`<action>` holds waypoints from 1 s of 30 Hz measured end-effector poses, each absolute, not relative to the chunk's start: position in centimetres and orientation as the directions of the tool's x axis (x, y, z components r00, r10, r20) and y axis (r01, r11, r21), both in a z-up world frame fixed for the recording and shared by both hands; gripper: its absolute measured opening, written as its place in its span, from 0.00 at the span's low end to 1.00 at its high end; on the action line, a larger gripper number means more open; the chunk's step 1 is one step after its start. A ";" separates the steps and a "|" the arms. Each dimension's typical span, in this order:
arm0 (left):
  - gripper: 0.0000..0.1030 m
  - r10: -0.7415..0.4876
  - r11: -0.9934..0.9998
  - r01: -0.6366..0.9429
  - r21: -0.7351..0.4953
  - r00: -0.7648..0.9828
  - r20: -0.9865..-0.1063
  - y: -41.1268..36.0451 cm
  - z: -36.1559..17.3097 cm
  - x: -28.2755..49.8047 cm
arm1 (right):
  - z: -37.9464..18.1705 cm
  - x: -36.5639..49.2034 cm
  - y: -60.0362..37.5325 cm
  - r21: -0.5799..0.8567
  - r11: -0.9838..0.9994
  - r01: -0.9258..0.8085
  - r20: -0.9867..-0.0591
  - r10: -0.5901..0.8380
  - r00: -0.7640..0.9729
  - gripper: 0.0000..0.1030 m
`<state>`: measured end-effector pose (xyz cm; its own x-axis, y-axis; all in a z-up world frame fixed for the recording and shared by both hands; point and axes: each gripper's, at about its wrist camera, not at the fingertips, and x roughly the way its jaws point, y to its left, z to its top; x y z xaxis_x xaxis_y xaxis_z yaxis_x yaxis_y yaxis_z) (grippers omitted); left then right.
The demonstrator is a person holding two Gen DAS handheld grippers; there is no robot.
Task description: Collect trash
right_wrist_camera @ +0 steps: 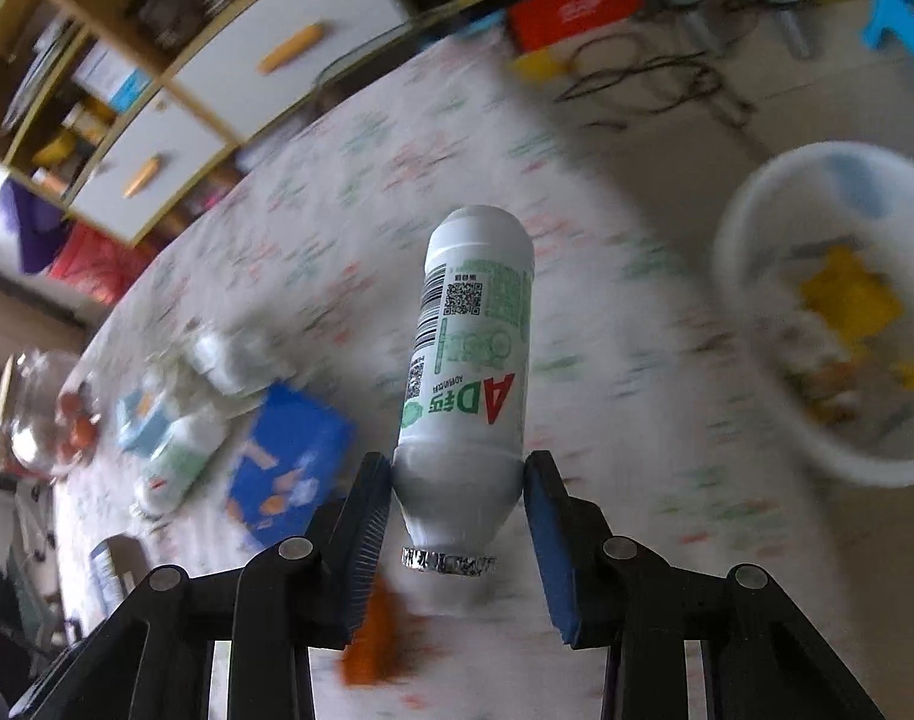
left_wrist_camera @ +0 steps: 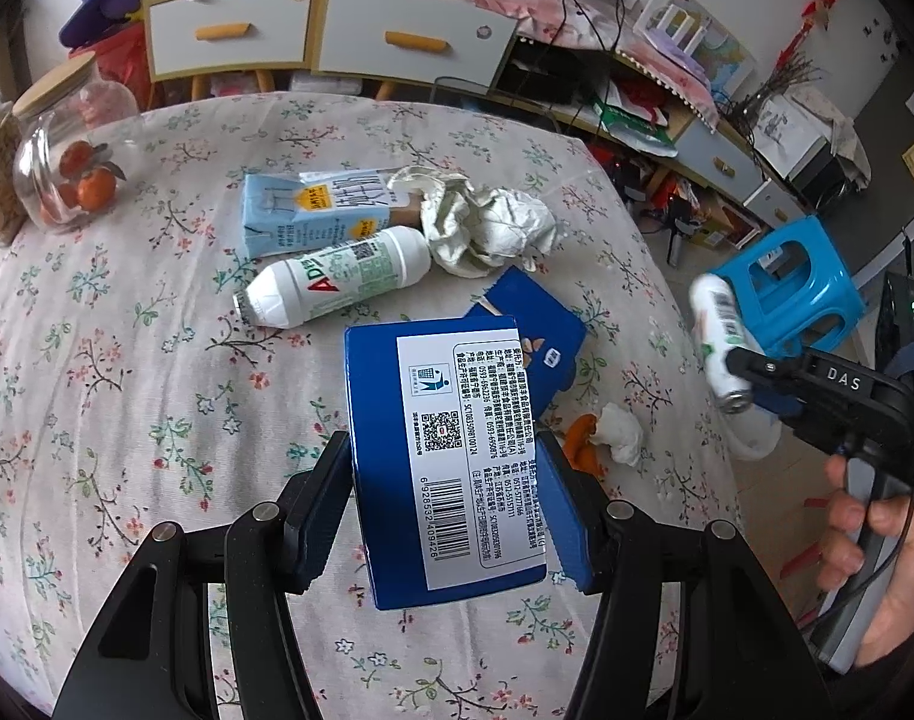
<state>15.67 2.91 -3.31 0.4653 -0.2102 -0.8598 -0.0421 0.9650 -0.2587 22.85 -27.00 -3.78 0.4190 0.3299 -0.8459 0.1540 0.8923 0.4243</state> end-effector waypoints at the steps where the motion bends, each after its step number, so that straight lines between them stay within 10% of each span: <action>1: 0.60 -0.209 0.966 -0.038 -0.255 0.464 -0.861 2.6 -3.3 15.7 | -3.9 22.7 -28.1 0.418 0.892 0.174 -0.851 0.316 0.420 0.39; 30: 0.60 -0.305 0.947 0.216 -0.237 0.373 -0.876 -16.6 -4.7 21.4 | -4.4 16.7 -44.6 0.285 0.875 0.390 -0.910 0.119 0.398 0.57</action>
